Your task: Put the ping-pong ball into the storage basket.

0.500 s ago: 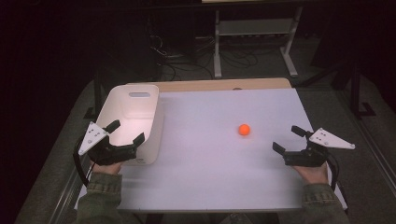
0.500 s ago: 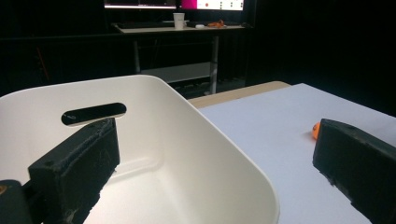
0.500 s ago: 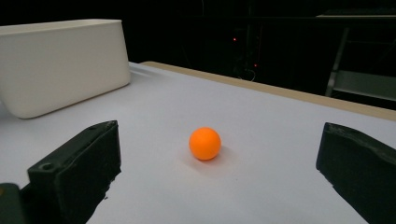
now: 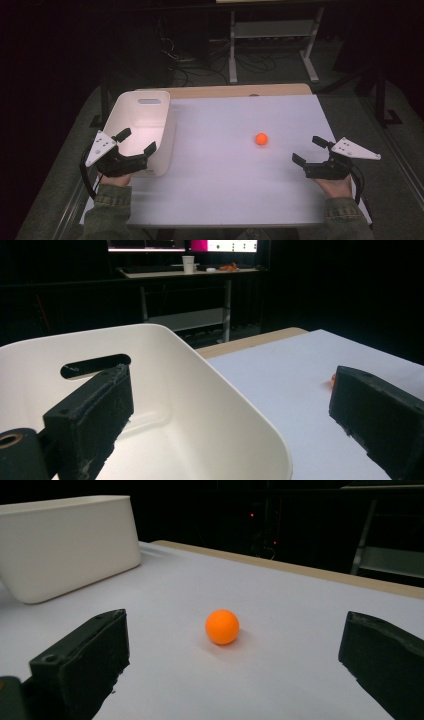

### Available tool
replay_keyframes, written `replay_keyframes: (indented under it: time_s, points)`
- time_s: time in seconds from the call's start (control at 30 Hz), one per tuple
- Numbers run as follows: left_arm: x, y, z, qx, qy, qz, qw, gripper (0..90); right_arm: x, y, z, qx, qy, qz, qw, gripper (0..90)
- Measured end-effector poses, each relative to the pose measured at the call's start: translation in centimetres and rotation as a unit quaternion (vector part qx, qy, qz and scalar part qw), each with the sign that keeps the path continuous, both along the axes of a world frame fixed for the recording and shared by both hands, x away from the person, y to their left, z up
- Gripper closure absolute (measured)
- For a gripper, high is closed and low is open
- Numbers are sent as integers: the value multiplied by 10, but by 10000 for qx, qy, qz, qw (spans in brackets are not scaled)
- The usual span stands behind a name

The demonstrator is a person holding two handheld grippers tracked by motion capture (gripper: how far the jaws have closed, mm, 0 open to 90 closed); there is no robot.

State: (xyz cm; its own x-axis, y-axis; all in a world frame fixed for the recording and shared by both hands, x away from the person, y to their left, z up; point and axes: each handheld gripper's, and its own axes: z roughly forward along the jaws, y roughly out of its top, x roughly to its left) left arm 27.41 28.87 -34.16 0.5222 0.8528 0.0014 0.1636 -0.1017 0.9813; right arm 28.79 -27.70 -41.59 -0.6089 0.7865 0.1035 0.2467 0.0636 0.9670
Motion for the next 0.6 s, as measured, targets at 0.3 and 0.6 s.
replay_keyframes:
  time_s: [0.3,0.6]
  points:
    - [4,-1,2,43,256,-191,9995,0,-1,-1,-1,-8,39,-11,10000,0]
    - [7,1,15,25,287,-318,9991,0,0,1,-2,-120,148,54,9998,0]
